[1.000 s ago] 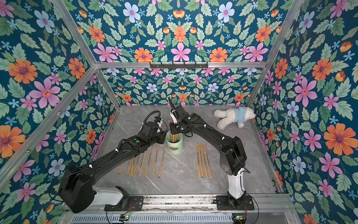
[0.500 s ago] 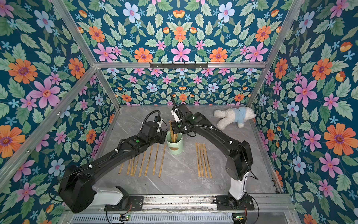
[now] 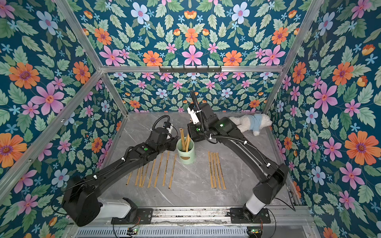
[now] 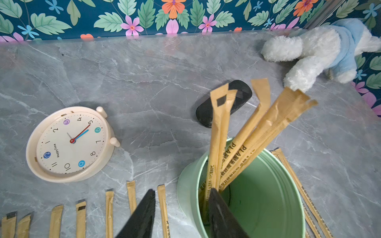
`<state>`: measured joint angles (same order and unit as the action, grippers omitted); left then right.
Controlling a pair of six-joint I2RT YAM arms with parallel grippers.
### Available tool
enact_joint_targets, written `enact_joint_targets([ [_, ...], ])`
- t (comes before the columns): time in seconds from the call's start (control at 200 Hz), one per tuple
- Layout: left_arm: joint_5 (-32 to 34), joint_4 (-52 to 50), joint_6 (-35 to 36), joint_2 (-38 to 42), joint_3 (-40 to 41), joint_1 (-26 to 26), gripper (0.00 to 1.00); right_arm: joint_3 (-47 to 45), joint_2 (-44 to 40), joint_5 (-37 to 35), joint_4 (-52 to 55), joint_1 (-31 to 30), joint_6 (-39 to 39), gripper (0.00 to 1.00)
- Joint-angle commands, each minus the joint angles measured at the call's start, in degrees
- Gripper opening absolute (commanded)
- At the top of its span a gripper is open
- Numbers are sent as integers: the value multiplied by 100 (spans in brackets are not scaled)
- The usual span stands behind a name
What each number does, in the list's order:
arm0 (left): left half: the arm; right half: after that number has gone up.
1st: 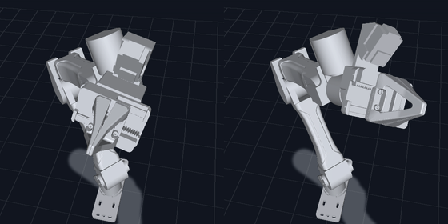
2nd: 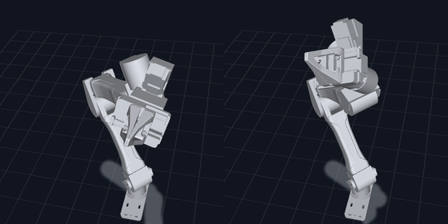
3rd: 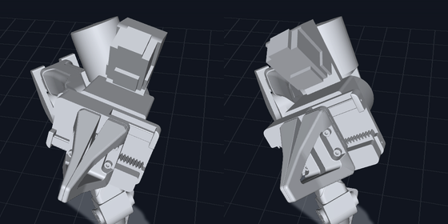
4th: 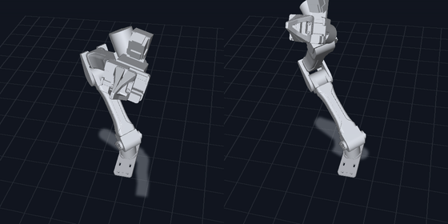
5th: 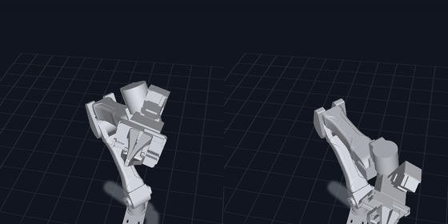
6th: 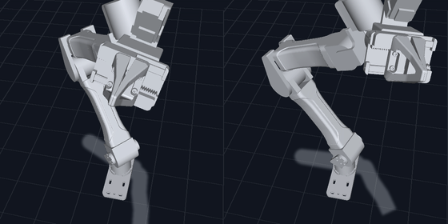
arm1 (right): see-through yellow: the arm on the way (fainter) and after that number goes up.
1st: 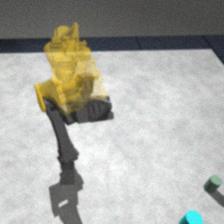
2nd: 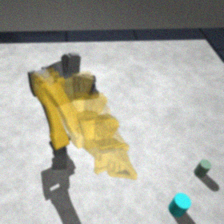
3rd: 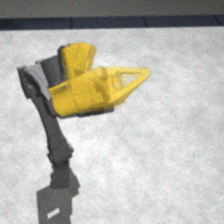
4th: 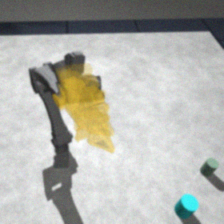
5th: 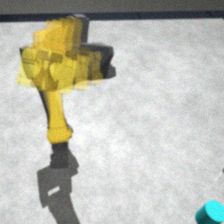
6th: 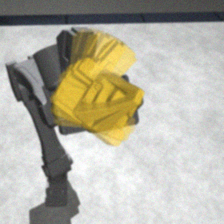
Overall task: Take the straws out of the storage container
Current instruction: Pick up the straw from the container, then place the straw at the center of the board.
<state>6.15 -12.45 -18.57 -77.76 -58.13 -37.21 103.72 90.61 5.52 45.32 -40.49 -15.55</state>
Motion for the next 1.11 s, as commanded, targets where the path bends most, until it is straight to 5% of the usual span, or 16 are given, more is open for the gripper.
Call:
enact_joint_targets([
  [0.0,-13,6,-112,26,-67,3,45,29,-307,-85,301,-11,104,10],
  [0.585,-97,-54,-266,8,-33,-12,44,-838,-1632,-1317,1922,172,518,9],
  [1.1,-49,4,-182,-8,11,-1,44,-1535,-603,-995,3114,1298,499,8],
])
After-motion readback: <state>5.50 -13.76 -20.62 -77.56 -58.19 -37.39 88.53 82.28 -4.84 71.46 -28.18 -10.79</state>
